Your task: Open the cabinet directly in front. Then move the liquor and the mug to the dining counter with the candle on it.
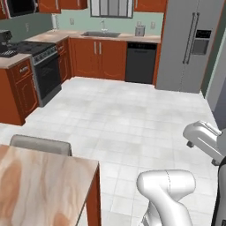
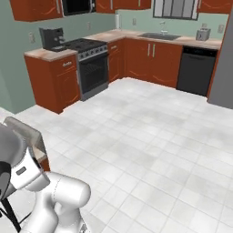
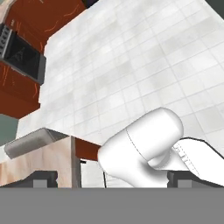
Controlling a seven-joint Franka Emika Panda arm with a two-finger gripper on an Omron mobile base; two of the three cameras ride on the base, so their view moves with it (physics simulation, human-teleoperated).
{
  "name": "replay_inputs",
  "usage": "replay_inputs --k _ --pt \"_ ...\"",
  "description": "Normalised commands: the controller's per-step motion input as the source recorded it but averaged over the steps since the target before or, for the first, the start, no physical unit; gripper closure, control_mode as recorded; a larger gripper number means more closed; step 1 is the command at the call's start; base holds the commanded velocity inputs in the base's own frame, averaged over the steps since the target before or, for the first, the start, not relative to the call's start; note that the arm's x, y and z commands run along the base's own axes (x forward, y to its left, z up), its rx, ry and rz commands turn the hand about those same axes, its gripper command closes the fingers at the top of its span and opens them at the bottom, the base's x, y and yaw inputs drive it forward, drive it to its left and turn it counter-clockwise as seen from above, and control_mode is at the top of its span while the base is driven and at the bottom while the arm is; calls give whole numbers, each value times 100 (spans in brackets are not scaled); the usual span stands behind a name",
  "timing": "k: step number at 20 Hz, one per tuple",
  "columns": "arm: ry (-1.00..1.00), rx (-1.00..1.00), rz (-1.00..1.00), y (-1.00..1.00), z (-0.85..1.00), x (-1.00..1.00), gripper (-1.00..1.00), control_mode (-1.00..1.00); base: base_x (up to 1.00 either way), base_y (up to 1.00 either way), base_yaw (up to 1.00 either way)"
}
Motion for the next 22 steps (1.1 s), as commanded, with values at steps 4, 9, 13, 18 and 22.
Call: replay_inputs --k 4,9,13,18,22 --pt "0 0 0 0 0 0 -100 100 74 -2 0" --pt "0 0 0 0 0 0 -100 100 72 0 0" --pt "0 0 0 0 0 0 -100 100 64 -3 0" --pt "0 0 0 0 0 0 -100 100 73 -4 0" --pt "0 0 0 0 0 0 -100 100 67 -5 1"
